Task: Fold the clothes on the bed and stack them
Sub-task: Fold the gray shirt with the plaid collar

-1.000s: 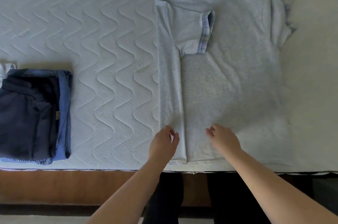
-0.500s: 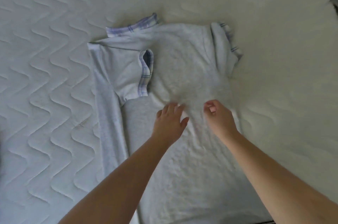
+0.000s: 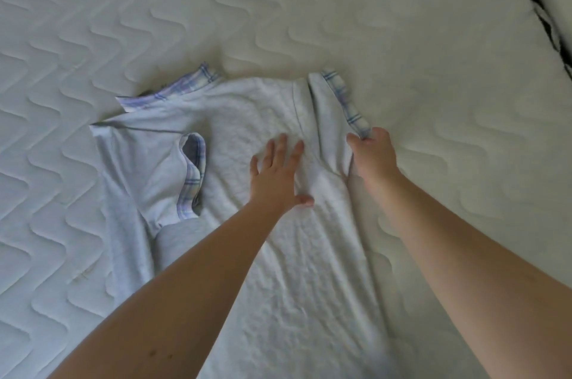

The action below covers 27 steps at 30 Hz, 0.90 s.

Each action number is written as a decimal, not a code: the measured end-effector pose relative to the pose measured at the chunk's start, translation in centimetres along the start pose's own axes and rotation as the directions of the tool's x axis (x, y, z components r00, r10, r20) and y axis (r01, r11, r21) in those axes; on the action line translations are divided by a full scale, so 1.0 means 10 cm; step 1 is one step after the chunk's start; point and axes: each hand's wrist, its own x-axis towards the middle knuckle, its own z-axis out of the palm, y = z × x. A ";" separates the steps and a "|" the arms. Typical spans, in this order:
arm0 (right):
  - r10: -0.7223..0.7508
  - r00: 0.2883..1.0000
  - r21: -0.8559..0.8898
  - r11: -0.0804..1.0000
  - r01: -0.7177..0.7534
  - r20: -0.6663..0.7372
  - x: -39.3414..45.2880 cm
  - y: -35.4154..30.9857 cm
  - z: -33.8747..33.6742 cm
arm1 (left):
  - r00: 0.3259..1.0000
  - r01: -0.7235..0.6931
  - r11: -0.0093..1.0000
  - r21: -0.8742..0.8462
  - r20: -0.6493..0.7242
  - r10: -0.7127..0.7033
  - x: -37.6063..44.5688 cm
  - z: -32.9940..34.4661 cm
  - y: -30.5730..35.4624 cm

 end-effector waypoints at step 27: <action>-0.181 0.972 -0.041 0.983 0.176 -0.151 0.43 0.05 -0.25 | 0.894 -0.083 0.993 -0.089 -0.447 0.035 0.97 -0.95 -0.30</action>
